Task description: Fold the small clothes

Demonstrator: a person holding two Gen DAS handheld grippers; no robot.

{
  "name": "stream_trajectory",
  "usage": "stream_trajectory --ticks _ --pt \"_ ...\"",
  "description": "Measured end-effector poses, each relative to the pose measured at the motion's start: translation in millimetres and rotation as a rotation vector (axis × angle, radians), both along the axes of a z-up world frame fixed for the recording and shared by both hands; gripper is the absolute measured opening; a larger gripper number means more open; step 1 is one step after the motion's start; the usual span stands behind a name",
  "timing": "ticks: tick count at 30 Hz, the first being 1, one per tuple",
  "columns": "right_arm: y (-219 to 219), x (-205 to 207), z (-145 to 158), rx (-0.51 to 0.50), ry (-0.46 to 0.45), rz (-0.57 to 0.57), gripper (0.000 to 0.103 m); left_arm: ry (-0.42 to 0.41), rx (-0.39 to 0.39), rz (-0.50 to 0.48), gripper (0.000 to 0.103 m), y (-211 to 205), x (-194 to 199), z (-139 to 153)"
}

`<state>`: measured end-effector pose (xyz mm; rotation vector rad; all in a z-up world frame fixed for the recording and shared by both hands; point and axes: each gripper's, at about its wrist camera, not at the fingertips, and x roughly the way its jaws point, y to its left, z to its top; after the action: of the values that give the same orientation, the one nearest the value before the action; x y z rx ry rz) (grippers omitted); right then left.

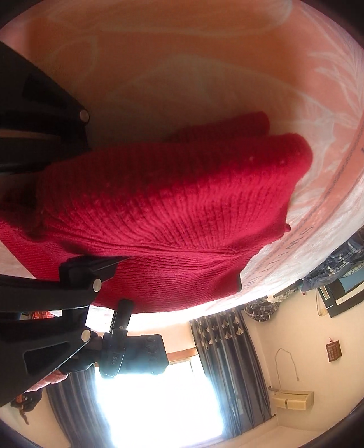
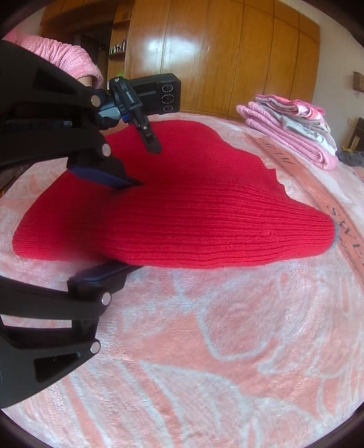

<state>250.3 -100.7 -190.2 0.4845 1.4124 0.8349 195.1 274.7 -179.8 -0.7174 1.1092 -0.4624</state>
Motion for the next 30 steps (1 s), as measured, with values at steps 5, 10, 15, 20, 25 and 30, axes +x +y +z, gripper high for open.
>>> stream_trajectory --ticks 5,10,15,20,25,30 --pt "-16.9 -18.6 12.0 0.040 -0.034 0.038 0.060 0.002 0.019 -0.013 0.038 -3.0 -11.4 15.0" --pt "-20.8 -42.5 -1.2 0.024 -0.010 0.096 0.055 -0.001 0.076 -0.022 0.039 -9.5 -41.2 16.6" --pt "-10.2 -61.3 2.5 -0.007 -0.047 0.149 0.023 -0.046 0.213 -0.031 0.038 -19.9 -77.3 15.5" --pt "-2.0 -70.8 5.5 -0.070 -0.060 0.153 0.019 -0.059 0.289 -0.021 0.039 -24.2 -91.9 9.2" --pt "-2.5 -70.4 -13.8 -0.070 -0.007 0.116 0.018 -0.100 0.332 -0.036 0.039 -25.3 -97.4 4.2" --pt "-3.7 -78.8 6.1 -0.142 -0.060 0.108 0.028 -0.087 0.352 0.006 0.037 -28.3 -98.0 16.9"
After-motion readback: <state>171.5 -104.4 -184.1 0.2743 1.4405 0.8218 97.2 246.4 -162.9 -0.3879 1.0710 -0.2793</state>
